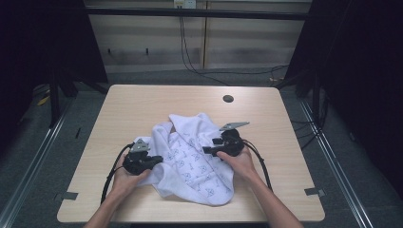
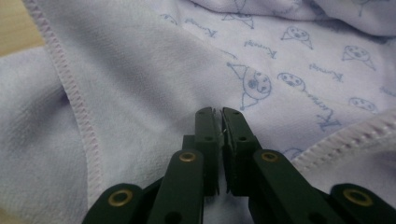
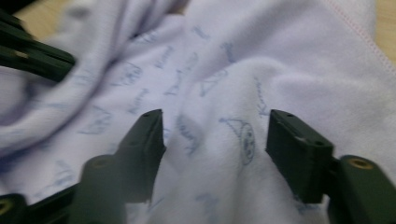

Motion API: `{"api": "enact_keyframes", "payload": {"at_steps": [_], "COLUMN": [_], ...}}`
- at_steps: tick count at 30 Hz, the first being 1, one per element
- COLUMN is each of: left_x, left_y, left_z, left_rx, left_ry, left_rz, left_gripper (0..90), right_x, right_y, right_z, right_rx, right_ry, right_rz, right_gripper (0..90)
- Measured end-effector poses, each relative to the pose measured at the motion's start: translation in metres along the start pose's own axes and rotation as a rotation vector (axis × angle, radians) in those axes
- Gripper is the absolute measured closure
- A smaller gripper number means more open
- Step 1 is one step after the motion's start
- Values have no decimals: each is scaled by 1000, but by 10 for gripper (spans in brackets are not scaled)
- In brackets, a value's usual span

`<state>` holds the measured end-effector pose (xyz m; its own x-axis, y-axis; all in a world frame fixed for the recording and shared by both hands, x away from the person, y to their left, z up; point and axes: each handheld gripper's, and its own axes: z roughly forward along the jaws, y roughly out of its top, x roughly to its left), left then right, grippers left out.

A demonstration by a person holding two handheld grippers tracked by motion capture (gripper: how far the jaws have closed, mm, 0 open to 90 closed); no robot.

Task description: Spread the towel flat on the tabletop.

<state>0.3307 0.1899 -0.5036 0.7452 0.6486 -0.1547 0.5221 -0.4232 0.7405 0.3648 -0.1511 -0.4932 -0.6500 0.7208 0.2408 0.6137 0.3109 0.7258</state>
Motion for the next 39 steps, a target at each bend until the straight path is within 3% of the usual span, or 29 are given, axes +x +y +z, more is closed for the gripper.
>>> {"api": "enact_keyframes", "payload": {"at_steps": [4,6,8,11,13,14,16,18,20,23,25,26,27,31,33,35,37,39], "left_x": [-6,-11,-17,-25,-28,-28,-25,-21,-21,-21,-20,-19,-19,-9,0,7,9,8], "left_y": [-5,-8,-13,-16,-20,-22,-22,-23,-23,-22,-22,-22,-22,-16,-11,-10,-12,-13], "left_z": [-7,-10,-14,-20,-25,-26,-27,-25,-25,-25,-25,-25,-25,-30,-28,-23,-17,-18], "left_rx": [14,15,21,44,51,45,44,22,17,14,12,10,2,-54,-88,-74,-30,-25], "left_ry": [24,20,-13,-16,-28,-36,-53,-77,-77,-79,-83,-84,-82,-66,-19,-10,6,26], "left_rz": [39,45,34,54,65,56,28,-14,-7,-12,-21,-21,-26,-56,-79,-96,-78,-78], "left_gripper": [861,860,860,852,845,844,844,824,814,811,813,813,804,698,678,672,684,718], "right_x": [3,3,7,22,33,36,34,23,5,-19,-30,-35,-37,-28,-25,-23,-23,-26], "right_y": [-10,-14,-20,-34,-39,-40,-37,-25,-13,-5,-1,-1,-1,-2,-3,-3,-2,0], "right_z": [5,-1,-10,-21,-29,-33,-41,-46,-44,-31,-20,-16,-11,1,5,7,5,-2], "right_rx": [32,49,71,84,110,93,25,-29,-69,-92,-88,-90,-90,-41,-7,10,10,-15], "right_ry": [19,40,52,61,76,110,161,118,76,73,30,32,46,9,-19,-52,-42,-44], "right_rz": [-17,-23,-36,-50,-63,-82,-79,-58,-21,0,0,17,23,-27,-51,-57,-64,-54], "right_gripper": [779,836,842,824,708,634,588,566,532,494,453,452,455,500,562,683,808,834]}}
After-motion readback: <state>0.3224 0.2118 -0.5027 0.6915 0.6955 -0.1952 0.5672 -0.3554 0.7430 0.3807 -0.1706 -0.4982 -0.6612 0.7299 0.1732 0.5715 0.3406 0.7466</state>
